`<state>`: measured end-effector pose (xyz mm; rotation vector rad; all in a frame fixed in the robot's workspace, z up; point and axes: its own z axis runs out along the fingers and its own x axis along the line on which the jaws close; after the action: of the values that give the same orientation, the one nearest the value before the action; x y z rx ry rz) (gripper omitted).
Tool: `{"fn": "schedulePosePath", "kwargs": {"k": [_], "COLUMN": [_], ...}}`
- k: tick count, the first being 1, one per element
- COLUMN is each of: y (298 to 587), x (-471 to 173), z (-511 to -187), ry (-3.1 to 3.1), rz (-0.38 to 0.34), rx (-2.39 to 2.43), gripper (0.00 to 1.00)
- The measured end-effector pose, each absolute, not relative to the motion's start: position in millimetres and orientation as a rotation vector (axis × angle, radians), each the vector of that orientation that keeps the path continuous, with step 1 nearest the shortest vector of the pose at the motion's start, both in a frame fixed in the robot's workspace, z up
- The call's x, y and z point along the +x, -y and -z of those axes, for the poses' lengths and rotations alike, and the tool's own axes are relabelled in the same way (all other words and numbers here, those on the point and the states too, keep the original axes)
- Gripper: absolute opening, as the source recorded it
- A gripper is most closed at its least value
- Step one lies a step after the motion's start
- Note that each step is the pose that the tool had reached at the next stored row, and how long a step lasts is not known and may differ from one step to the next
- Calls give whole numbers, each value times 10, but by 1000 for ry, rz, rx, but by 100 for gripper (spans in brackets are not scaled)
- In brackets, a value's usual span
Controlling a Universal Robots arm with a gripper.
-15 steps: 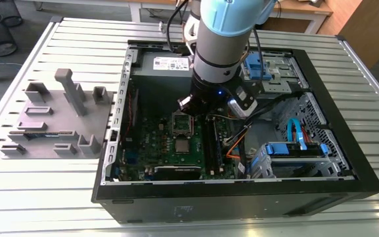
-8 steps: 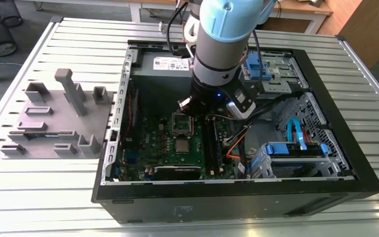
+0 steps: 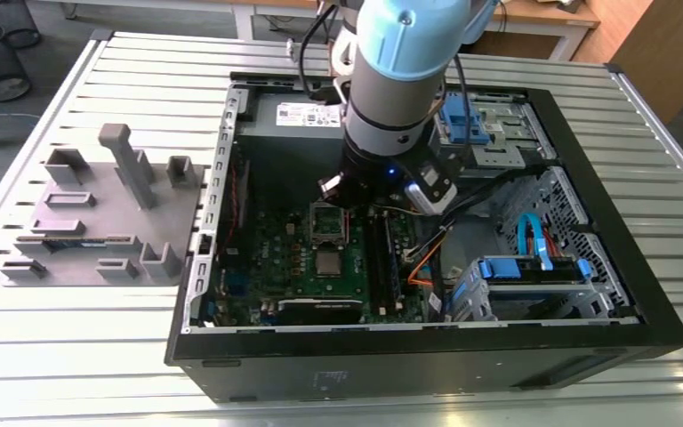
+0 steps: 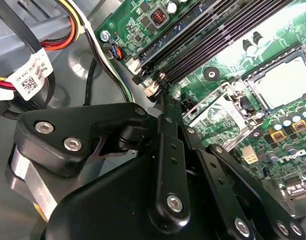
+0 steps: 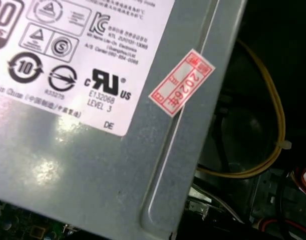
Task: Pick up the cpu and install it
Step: 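Close the cpu cover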
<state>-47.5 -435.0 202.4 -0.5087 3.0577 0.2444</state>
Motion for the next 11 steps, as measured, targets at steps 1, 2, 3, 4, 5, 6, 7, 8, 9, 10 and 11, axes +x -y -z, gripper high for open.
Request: {"fn": "schedulePosePath", "kwargs": {"k": [1, 2, 3, 4, 5, 6, 7, 8, 9, 10, 11], "y": [4349, 4348, 4347, 4346, 4344, 4343, 4341, 4339, 4339, 4338, 4339], "x": [-475, -475, -476, -476, -476, -476, -476, -476, -479, -484, -492], "z": [-2019, -2015, -2012, -2010, -2007, -2004, -2000, -1997, -1994, -1992, -1991], "ry": [-3057, -3057, -3057, -3057, -3056, -3056, -3056, -3056, -3055, -3055, -3054], "rz": [-246, -248, -249, -250, -251, -253, -254, -256, -258, -260, -263], "rx": [-509, -509, -509, -509, -508, -508, -508, -508, -508, -508, -508], "gripper": [11, 11, 11, 11, 11, 11, 11, 11, 11, 11, 11]}}
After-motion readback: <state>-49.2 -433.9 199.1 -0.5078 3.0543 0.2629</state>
